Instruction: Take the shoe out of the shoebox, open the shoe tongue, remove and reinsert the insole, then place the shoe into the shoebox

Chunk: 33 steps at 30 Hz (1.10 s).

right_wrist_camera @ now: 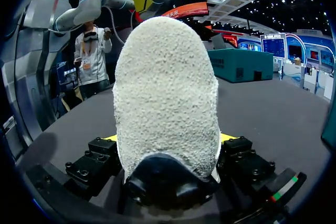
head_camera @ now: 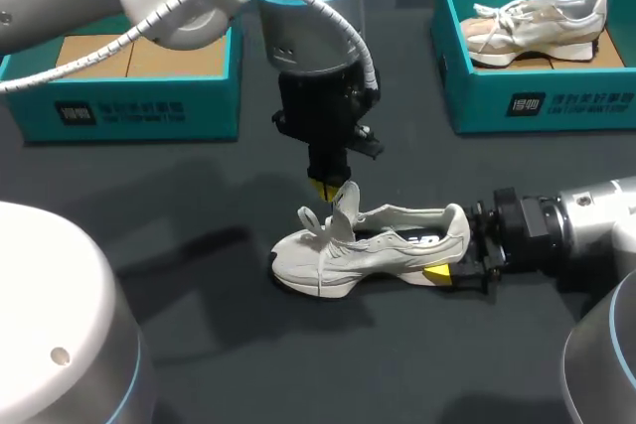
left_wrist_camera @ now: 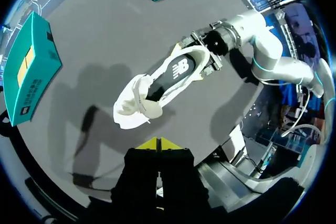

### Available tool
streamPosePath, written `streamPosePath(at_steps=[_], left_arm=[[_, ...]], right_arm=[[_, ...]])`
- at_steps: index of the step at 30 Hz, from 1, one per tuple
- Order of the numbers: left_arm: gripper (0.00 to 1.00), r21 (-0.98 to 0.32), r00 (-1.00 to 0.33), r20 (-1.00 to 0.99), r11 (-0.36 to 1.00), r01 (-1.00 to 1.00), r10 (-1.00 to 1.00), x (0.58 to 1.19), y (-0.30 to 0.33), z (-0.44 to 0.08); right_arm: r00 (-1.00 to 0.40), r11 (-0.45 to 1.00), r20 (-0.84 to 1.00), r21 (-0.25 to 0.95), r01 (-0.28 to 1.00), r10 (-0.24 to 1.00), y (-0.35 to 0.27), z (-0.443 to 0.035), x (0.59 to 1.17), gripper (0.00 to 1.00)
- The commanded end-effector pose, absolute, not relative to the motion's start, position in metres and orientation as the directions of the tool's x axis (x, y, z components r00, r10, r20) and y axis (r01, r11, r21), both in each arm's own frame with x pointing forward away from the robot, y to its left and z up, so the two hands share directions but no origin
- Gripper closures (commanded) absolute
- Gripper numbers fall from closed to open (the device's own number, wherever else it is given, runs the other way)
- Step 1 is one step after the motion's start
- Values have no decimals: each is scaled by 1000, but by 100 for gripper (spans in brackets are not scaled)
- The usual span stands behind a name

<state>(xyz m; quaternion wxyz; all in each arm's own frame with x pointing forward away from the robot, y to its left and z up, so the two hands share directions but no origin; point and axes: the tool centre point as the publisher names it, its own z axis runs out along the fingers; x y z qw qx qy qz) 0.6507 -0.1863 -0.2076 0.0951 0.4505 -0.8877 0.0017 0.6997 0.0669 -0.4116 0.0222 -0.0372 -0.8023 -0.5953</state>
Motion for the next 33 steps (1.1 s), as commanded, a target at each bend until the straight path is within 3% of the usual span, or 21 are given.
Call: streamPosePath(at_steps=[1, 4, 7, 17, 33], left_arm=[[100, 37, -644, 140, 654, -756, -752, 653, -198, -204], [100, -56, -819, 145, 822, -567, -555, 654, -212, -199], [100, -179, -964, 7, 948, -263, -266, 649, -218, -202], [100, -179, -964, 7, 948, -263, -266, 649, -218, -202], [100, -259, -983, 80, 955, 142, 167, 669, -261, -237]], right_arm=[[-996, 292, 80, 953, 86, 33, 67, -411, 699, 100], [-996, 292, 80, 953, 86, 33, 67, -411, 699, 100], [-996, 292, 80, 953, 86, 33, 67, -411, 699, 100], [-996, 292, 80, 953, 86, 33, 67, -411, 699, 100], [-996, 292, 80, 953, 86, 33, 67, -411, 699, 100]])
